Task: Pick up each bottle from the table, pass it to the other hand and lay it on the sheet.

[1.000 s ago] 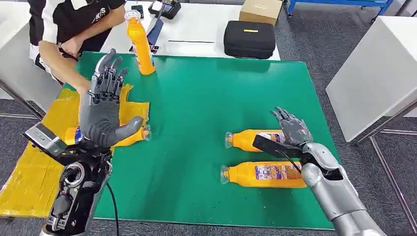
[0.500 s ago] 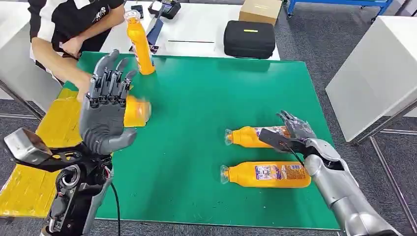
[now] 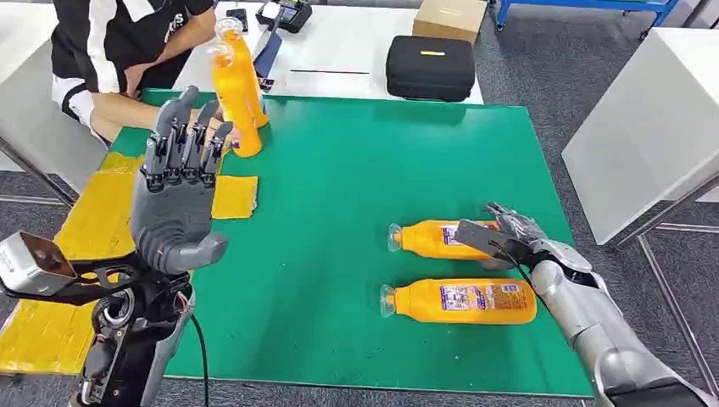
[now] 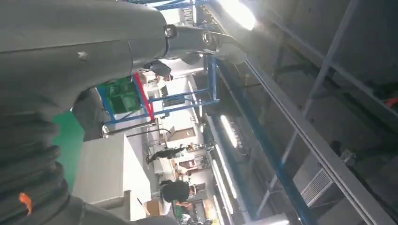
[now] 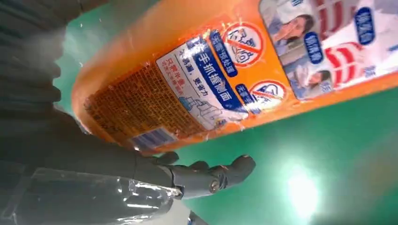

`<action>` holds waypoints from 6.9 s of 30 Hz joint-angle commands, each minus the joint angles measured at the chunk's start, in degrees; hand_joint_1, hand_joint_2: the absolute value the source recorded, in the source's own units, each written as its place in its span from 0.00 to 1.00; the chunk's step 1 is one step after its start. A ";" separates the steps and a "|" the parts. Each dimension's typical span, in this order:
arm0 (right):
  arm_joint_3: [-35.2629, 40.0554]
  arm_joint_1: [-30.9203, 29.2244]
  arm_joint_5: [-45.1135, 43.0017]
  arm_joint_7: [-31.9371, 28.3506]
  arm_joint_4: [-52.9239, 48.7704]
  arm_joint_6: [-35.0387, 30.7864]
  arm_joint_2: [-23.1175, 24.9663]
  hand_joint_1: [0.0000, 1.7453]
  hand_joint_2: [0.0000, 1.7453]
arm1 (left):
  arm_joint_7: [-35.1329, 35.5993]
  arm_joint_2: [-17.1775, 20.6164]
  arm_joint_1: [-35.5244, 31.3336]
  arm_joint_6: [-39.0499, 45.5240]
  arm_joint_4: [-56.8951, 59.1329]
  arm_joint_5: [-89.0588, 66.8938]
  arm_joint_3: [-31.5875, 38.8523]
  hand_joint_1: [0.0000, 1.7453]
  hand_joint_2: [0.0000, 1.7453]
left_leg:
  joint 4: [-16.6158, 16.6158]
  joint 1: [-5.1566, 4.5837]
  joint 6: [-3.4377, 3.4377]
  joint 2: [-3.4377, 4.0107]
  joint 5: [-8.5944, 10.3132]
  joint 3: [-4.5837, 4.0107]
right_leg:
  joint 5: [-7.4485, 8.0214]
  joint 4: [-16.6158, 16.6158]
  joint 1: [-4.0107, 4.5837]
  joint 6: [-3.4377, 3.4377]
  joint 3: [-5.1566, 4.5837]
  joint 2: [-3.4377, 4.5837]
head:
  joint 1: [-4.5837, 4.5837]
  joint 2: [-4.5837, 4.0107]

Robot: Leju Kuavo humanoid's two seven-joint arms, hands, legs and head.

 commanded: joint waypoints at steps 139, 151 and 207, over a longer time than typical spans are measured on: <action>24.66 2.15 -16.59 -7.22 -14.38 -10.26 24.45 1.00 1.00 | 21.11 -3.20 -12.10 26.92 35.00 26.13 2.19 1.00 1.00 | 0.15 0.11 0.01 -0.04 -0.37 0.60 | -0.39 0.17 0.13 -0.58 0.49 0.05 | 0.02 0.00; 18.53 5.56 -21.31 -5.91 -23.97 -21.28 23.03 0.00 1.00 | 9.97 -0.61 -14.10 43.58 35.42 7.44 0.60 1.00 1.00 | 0.02 0.07 -0.02 -0.06 -0.10 0.17 | -0.17 0.08 0.08 -0.33 0.07 -0.04 | 0.04 0.00; -0.97 36.26 12.52 9.54 -62.11 -1.53 -0.64 0.00 1.00 | 15.34 4.30 -7.97 20.97 34.08 -58.63 6.20 0.00 0.00 | 0.10 0.03 0.05 -0.06 -0.33 0.30 | -0.31 0.06 0.06 -0.42 0.23 -0.02 | 0.02 0.00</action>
